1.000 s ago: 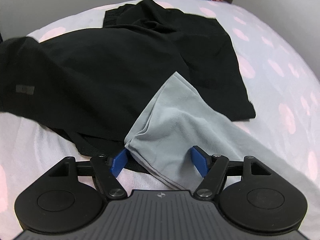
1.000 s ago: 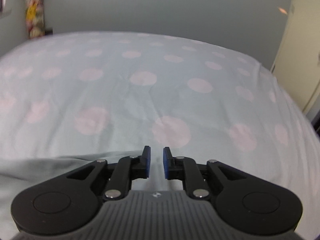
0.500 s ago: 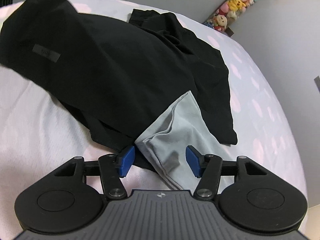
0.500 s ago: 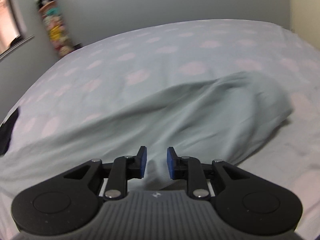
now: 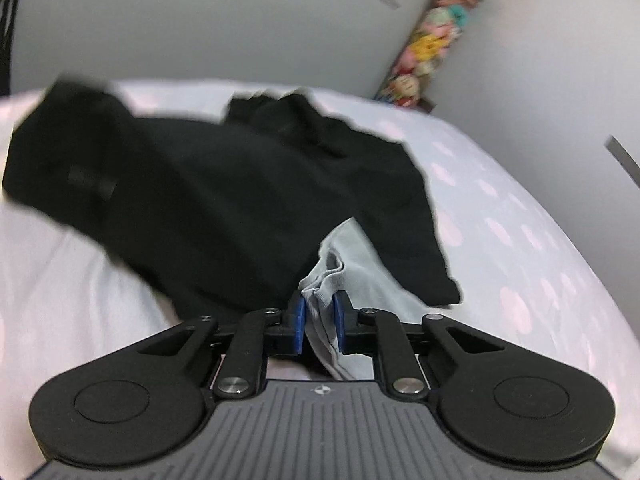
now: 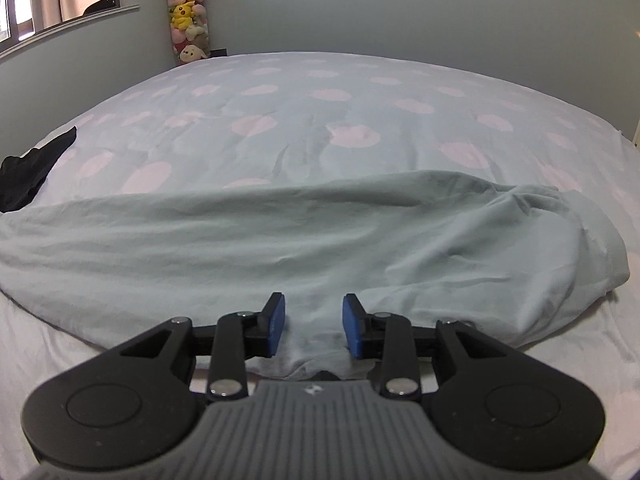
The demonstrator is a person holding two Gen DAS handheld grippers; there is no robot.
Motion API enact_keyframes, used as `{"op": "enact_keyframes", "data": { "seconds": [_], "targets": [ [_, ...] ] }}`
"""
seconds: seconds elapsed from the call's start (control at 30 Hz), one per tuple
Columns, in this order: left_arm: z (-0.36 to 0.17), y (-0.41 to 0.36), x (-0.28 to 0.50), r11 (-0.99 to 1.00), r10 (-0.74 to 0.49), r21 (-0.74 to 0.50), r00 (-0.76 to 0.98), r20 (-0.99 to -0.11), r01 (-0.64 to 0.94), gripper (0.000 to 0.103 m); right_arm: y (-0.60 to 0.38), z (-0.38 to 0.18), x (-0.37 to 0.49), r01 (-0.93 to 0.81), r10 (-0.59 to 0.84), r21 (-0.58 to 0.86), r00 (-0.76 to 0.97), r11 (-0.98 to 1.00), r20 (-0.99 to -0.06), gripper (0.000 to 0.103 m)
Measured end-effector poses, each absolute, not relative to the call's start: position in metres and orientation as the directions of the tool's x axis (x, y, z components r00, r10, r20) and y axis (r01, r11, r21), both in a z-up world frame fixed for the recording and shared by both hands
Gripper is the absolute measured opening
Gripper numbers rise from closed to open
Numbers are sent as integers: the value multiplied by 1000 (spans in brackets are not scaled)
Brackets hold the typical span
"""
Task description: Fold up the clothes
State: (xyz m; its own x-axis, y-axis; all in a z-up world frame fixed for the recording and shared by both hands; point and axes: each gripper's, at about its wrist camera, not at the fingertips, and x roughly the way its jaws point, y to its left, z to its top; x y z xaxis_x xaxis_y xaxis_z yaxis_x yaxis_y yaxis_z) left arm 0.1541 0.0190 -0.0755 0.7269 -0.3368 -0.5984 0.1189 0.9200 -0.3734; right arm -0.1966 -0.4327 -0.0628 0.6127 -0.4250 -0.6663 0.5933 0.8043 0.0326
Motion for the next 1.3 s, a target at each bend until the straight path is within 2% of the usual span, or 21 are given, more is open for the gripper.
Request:
{"op": "enact_keyframes", "data": {
  "seconds": [0.23, 0.37, 0.47, 0.6, 0.83, 0.93, 1.0, 1.2, 1.23, 1.3],
  "targets": [
    [-42, -33, 113, 900, -428, -312, 752, -501, 304, 11, -420, -60, -188, 556, -417, -12, 610, 831, -674, 35],
    [-35, -71, 79, 856, -516, -286, 702, -490, 430, 11, -399, -56, -178, 496, -366, -16, 618, 868, -696, 38],
    [-38, -104, 49, 805, -581, -246, 635, -509, 539, 11, -378, -54, -168, 463, -350, -35, 615, 886, -706, 42],
    [-50, -143, 17, 715, -639, -173, 532, -556, 678, 11, -359, -50, -154, 459, -285, 55, 636, 887, -717, 42],
    [-86, -173, 4, 653, -607, -153, 391, -692, 742, 11, -350, -60, -133, 495, -245, 106, 591, 863, -768, 42],
    [-89, -168, 6, 641, -613, -182, 354, -706, 746, 12, -353, -70, -130, 510, -235, 94, 541, 855, -808, 42],
    [-89, -163, 8, 633, -619, -204, 331, -712, 747, 13, -354, -70, -131, 513, -229, 105, 545, 852, -807, 42],
    [-75, -156, 8, 590, -659, -269, 263, -704, 761, 34, -355, -57, -133, 519, -242, 126, 582, 845, -776, 42],
    [-72, -155, 7, 591, -662, -267, 268, -700, 761, 40, -355, -55, -133, 519, -243, 132, 592, 845, -768, 42],
    [-66, -152, 7, 601, -665, -259, 293, -687, 756, 42, -353, -49, -131, 518, -248, 141, 609, 844, -754, 42]
  ]
}}
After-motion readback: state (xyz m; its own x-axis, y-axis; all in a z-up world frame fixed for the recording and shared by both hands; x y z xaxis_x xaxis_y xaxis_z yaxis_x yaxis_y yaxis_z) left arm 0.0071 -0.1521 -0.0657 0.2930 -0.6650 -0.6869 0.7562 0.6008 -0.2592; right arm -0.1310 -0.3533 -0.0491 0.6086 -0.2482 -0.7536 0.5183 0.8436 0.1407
